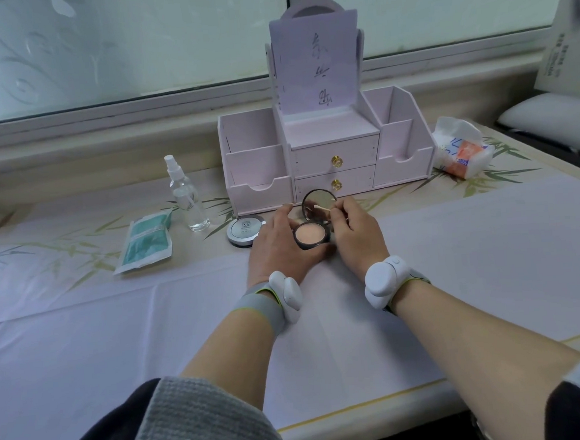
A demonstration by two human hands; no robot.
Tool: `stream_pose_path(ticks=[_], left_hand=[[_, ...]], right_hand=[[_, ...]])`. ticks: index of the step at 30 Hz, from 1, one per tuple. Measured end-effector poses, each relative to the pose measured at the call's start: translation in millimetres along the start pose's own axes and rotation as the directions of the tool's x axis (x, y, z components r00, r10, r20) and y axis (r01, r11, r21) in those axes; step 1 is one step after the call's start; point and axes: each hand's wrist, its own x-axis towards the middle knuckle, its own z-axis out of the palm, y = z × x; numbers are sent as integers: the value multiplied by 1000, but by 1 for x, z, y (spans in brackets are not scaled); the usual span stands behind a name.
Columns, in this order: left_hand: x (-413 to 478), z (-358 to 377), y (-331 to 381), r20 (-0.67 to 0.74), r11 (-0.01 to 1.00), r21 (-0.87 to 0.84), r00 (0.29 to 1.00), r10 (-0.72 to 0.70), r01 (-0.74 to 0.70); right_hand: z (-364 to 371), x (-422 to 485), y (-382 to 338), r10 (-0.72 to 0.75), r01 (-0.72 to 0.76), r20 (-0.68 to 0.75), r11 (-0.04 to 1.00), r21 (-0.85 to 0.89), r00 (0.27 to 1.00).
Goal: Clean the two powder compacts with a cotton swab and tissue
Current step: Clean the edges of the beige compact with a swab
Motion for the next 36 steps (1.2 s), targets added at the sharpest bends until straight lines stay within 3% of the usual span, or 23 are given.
stream_pose_path(ticks=[8,12,16,27,36], left_hand=[[-3,0,0,25,998,39,998,55,-56],[-2,-3,0,34,998,28,998,56,-57],[-2,-3,0,29,999,-4,998,52,-52],[-2,-2,-1,38,999,-48,999,-14,16],[-3,-5,-1,32,998,-60,999,-7,9]], right_hand=[[0,1,1,-33,33,-17,999,22,999],[-1,4,5,-13,21,-68,993,114,998],[0,3,4,-107,110,-69,993,36,992],[-6,-1,-4,87,-80,-21,970,228,996],[-4,0,3,17,-17,-1,986,165,1000]])
